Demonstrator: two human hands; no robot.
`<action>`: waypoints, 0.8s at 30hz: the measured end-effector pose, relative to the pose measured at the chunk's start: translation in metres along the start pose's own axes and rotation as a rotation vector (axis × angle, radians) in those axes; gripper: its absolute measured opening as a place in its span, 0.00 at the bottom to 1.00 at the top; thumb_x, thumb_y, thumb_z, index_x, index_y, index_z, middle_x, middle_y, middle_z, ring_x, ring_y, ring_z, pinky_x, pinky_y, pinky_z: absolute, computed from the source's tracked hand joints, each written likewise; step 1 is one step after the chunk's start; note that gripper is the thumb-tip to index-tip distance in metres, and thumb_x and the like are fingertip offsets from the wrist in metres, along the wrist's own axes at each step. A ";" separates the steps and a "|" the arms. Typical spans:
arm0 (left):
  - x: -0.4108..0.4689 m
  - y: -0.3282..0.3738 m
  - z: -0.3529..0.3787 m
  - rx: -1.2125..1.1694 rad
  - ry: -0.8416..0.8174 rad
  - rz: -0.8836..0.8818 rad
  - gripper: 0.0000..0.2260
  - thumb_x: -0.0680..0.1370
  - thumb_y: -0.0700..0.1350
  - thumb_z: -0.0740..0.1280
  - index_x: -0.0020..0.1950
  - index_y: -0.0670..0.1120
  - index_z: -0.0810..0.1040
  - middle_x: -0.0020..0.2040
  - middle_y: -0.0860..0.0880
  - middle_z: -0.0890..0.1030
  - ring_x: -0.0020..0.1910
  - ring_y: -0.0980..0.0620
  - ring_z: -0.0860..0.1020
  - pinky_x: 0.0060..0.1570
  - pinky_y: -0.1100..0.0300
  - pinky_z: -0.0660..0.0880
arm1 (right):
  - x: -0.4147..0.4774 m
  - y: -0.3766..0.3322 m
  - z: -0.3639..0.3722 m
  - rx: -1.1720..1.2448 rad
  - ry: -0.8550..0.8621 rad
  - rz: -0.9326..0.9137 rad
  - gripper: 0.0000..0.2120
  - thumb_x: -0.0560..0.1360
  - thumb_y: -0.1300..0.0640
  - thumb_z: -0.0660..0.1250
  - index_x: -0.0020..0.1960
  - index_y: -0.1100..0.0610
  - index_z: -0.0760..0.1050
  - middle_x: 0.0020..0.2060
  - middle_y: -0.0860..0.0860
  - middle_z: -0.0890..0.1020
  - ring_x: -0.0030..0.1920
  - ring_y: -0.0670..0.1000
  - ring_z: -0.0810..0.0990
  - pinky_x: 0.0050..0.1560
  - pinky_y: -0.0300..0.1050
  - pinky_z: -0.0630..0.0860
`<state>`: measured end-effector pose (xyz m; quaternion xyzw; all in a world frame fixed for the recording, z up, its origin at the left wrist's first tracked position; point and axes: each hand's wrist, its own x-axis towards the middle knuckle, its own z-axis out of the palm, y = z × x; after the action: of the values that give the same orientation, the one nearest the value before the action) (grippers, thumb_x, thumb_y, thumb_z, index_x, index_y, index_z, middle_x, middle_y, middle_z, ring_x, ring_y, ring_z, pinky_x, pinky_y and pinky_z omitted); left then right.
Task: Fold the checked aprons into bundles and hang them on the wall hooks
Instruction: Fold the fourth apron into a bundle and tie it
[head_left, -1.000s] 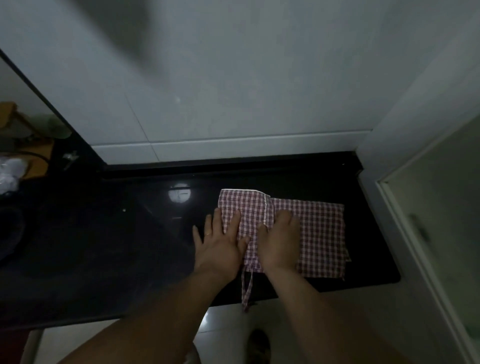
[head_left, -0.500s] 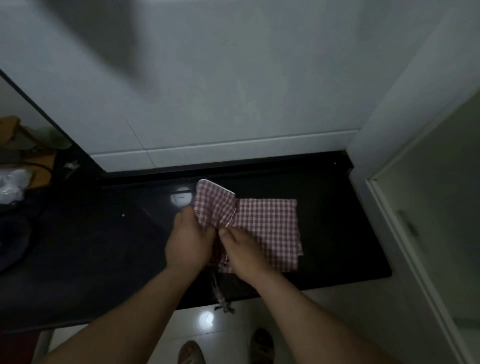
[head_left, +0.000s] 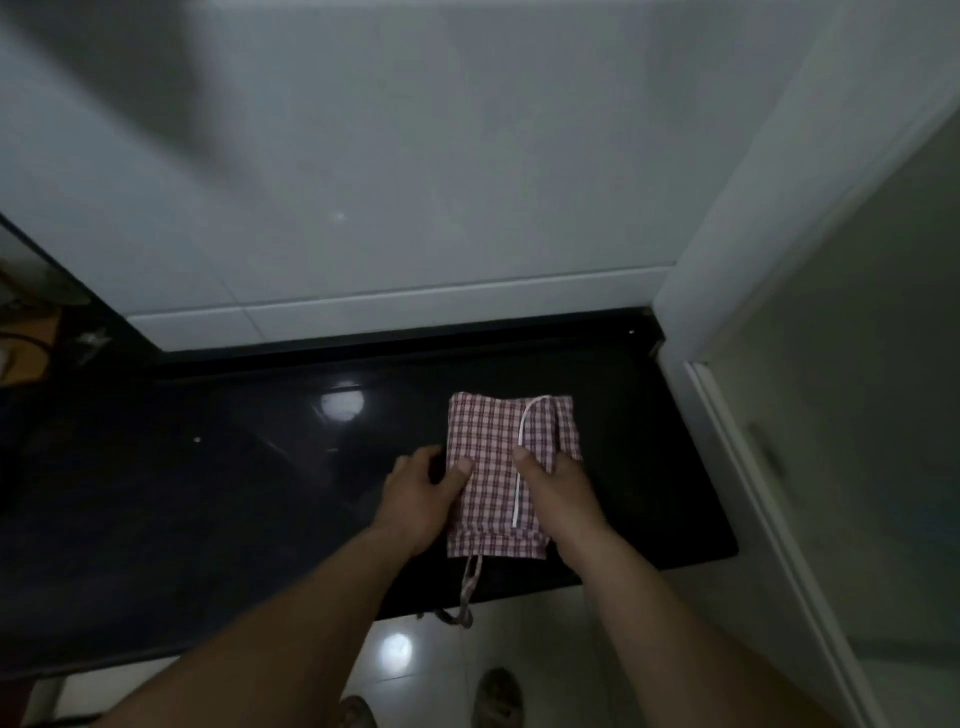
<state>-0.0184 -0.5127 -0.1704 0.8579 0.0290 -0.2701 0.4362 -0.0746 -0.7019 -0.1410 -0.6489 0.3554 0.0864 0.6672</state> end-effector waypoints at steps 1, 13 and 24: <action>0.003 0.001 0.002 0.045 0.019 -0.015 0.38 0.68 0.82 0.60 0.68 0.58 0.76 0.63 0.52 0.79 0.62 0.49 0.80 0.63 0.44 0.79 | 0.000 -0.004 -0.002 -0.055 0.037 -0.062 0.22 0.77 0.37 0.69 0.66 0.48 0.78 0.58 0.48 0.84 0.56 0.50 0.84 0.59 0.56 0.83; -0.010 0.064 0.019 0.378 0.106 -0.211 0.38 0.72 0.81 0.53 0.70 0.55 0.71 0.71 0.47 0.72 0.73 0.41 0.67 0.68 0.35 0.61 | 0.042 -0.049 -0.029 -1.042 0.178 -0.273 0.36 0.76 0.25 0.52 0.77 0.43 0.65 0.73 0.55 0.67 0.72 0.59 0.66 0.71 0.61 0.66; -0.052 0.037 0.011 -0.039 0.196 -0.055 0.16 0.84 0.61 0.61 0.50 0.49 0.75 0.45 0.50 0.83 0.43 0.53 0.81 0.43 0.54 0.77 | 0.049 -0.027 0.008 -0.632 0.260 -0.116 0.33 0.79 0.36 0.64 0.74 0.57 0.61 0.60 0.57 0.81 0.55 0.61 0.83 0.53 0.57 0.82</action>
<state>-0.0572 -0.5342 -0.1231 0.8704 0.1003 -0.1959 0.4404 -0.0200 -0.7149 -0.1488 -0.8482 0.3554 0.0707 0.3862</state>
